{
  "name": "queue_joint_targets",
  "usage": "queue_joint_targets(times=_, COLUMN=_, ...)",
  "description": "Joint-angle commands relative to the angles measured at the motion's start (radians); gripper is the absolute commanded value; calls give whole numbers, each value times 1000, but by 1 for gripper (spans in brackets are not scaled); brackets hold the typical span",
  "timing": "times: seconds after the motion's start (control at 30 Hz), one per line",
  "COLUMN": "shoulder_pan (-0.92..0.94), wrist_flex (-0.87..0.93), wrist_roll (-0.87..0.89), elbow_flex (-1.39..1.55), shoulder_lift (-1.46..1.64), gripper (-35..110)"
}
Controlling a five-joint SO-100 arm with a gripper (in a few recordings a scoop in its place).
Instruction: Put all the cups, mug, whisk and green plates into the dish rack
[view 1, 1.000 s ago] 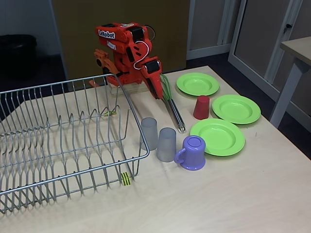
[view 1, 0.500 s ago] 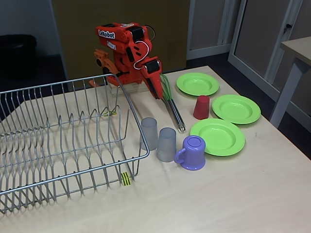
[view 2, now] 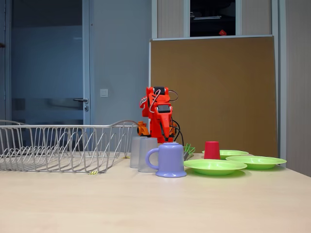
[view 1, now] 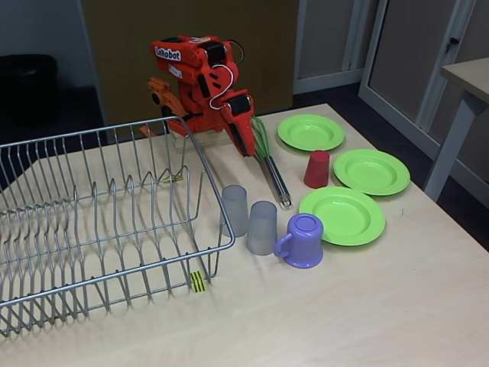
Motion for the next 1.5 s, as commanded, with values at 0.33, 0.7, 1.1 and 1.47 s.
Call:
queue_joint_targets(times=0.33, shoulder_pan=141, wrist_flex=-29, wrist_roll=-44, elbow_flex=-348, shoulder_lift=-209, gripper=0)
queue_joint_targets(times=0.7, shoulder_pan=124, wrist_flex=-147, wrist_roll=-334, elbow_flex=-782, shoulder_lift=-798, gripper=0)
queue_joint_targets(times=1.1, shoulder_pan=87, wrist_flex=-161, wrist_roll=201, elbow_flex=-1350, shoulder_lift=-1522, gripper=21)
queue_joint_targets(times=1.47, shoulder_pan=-32, wrist_flex=-114, wrist_roll=565, elbow_flex=-1792, shoulder_lift=-2092, gripper=45)
